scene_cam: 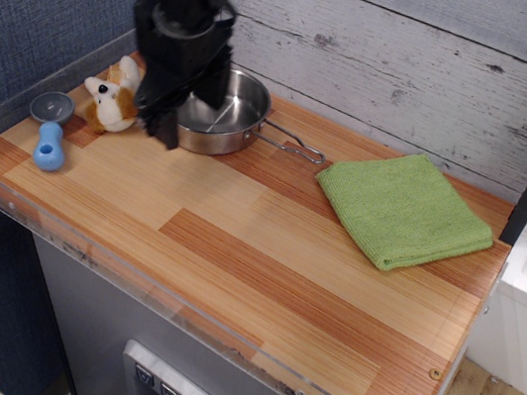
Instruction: Put the pan under the green cloth.
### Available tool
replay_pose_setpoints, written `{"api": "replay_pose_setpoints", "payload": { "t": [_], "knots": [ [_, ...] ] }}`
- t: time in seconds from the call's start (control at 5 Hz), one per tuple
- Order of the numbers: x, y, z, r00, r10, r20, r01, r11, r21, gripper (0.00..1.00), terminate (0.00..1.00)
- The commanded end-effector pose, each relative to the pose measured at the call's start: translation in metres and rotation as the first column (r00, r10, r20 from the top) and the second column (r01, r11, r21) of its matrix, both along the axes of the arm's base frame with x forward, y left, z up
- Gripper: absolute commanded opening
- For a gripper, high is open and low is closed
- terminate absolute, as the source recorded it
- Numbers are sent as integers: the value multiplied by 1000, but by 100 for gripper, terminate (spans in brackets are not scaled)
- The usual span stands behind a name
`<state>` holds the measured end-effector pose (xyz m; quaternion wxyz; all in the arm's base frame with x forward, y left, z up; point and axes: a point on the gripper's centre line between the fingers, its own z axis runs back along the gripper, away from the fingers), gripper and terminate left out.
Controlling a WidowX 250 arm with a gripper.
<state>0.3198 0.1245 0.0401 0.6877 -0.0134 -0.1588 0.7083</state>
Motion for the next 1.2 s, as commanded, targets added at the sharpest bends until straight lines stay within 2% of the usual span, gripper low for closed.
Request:
{"api": "replay_pose_setpoints", "payload": {
  "t": [0.0, 0.2, 1.0],
  "knots": [
    [-7, 11, -10, 1000, 24, 8, -24, 1000, -16, 100, 0],
    [-3, 11, -11, 1000, 12, 20, -12, 1000, -7, 0, 0],
    [-3, 7, -7, 1000, -19, 13, 19, 999, -30, 0, 0]
  ]
}}
